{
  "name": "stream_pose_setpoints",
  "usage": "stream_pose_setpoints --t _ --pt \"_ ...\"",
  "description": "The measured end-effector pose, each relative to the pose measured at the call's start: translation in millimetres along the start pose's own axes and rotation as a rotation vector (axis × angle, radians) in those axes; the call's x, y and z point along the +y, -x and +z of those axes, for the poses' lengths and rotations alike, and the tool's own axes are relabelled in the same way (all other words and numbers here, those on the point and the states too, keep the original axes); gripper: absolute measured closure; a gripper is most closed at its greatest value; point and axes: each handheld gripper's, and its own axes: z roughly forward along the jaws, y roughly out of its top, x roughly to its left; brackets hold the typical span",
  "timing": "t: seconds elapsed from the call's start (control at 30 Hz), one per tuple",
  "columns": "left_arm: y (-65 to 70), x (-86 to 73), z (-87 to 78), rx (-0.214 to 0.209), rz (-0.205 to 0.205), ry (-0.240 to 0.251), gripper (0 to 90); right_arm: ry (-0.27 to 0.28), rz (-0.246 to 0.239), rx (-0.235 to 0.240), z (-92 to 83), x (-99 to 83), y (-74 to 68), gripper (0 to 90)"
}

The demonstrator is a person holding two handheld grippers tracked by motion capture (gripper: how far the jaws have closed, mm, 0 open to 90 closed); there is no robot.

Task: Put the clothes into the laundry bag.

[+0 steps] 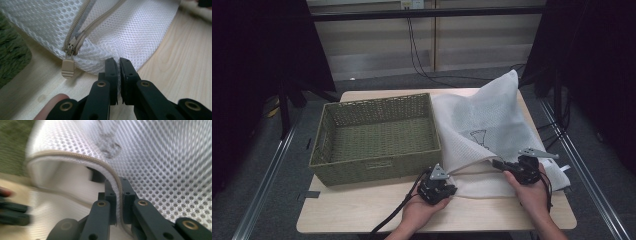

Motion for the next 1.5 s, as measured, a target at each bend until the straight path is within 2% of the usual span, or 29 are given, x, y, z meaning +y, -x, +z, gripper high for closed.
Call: stream_pose_setpoints --t 0.1,0.13,0.23,0.37,0.43,0.5,0.53,0.6,0.67,0.7,0.73,0.77,0.8,0.87,0.9,0.97,1.0,1.07,1.1,1.17,1.23,1.27,1.33,1.4,1.43,1.5 --pt "1.9 -0.7 -0.8 -0.002 0.017 -0.005 86.6 -0.102 0.138 -0.038 21.4 -2.2 20.6 88.1" --pt "2.3 -0.5 -0.8 0.001 0.019 -0.006 86.8 -0.107 0.151 -0.055 24.7 1.0 23.0 88.1" --pt "1.3 0.2 -0.8 -0.008 0.015 -0.012 87.2 -0.121 0.153 -0.130 38.8 14.1 30.0 88.2" --pt "1.1 0.2 0.0 -0.009 0.005 -0.003 86.9 -0.114 0.159 -0.153 52.5 27.1 40.1 88.2" --pt "0.1 -0.1 -0.2 -0.011 0.003 -0.003 86.5 -0.122 0.122 -0.145 51.7 27.1 38.3 88.0" --pt "-0.9 -0.5 -0.7 -0.010 -0.008 0.003 85.1 -0.130 0.093 -0.099 42.1 23.3 33.5 86.5" --pt "-0.8 -0.8 -1.8 -0.009 -0.022 0.017 83.8 -0.119 0.075 -0.061 33.9 20.4 31.2 83.6" --pt "-3.4 -1.7 -9.4 -0.027 -0.027 0.090 75.7 -0.077 0.037 0.005 12.6 12.8 27.6 69.3" --pt "-9.3 -2.0 -21.1 -0.039 -0.078 0.175 64.8 -0.036 -0.013 -0.007 -10.0 6.1 24.7 58.9" --pt "-11.0 -1.8 -24.5 -0.025 -0.094 0.196 58.3 -0.018 -0.027 -0.011 -23.2 3.6 22.8 54.0" --pt "-12.9 -1.0 -28.9 0.011 -0.114 0.226 54.5 -0.011 -0.034 -0.013 -30.6 2.3 21.9 51.3" --pt "-14.4 -0.1 -30.9 0.028 -0.122 0.243 50.4 -0.005 -0.033 0.001 -41.2 0.2 21.0 48.2" --pt "-16.5 1.4 -33.1 0.046 -0.135 0.261 49.5 -0.003 -0.034 0.010 -46.4 -0.5 21.4 46.7" --pt "-18.4 4.7 -34.7 0.051 -0.186 0.312 49.6 -0.001 -0.035 0.060 -57.7 -1.3 23.8 44.2" --pt "-17.9 6.5 -34.4 0.055 -0.197 0.332 49.7 0.008 -0.029 0.075 -62.8 -0.7 25.8 43.1" --pt "-15.5 11.6 -30.2 0.077 -0.193 0.319 49.7 0.047 -0.018 0.076 -72.8 4.0 32.1 42.9" --pt "-13.9 16.1 -23.7 0.107 -0.177 0.267 49.2 0.062 -0.007 0.073 -75.9 6.7 35.2 42.8" --pt "-14.3 18.9 -14.2 0.120 -0.180 0.213 47.5 0.111 0.021 0.017 -83.6 14.4 47.7 42.9" --pt "-15.2 19.5 -8.7 0.122 -0.189 0.184 47.6 0.128 0.040 -0.025 -85.1 17.0 53.7 42.4" --pt "-15.1 19.5 1.8 0.146 -0.191 0.139 48.6 0.141 0.057 -0.158 -81.6 19.0 68.9 39.5" --pt "-17.1 18.4 7.8 0.124 -0.207 0.123 53.4 0.116 0.068 -0.237 -74.2 17.3 82.3 37.3" --pt "-18.8 18.3 8.0 0.120 -0.213 0.117 57.8 0.101 0.068 -0.260 -69.7 15.7 88.9 36.5" --pt "-21.7 18.2 8.4 0.119 -0.222 0.105 70.5 0.071 0.080 -0.286 -61.4 12.8 100.8 34.3" --pt "-22.2 17.6 10.0 0.113 -0.191 0.057 82.6 0.059 0.107 -0.308 -57.7 11.3 108.9 34.1" --pt "-21.6 17.4 12.3 0.101 -0.193 0.034 85.7 0.051 0.120 -0.318 -56.8 11.0 111.9 34.8" --pt "-20.1 18.2 13.2 0.092 -0.167 0.025 87.6 0.006 0.146 -0.323 -52.7 8.9 117.9 37.6"
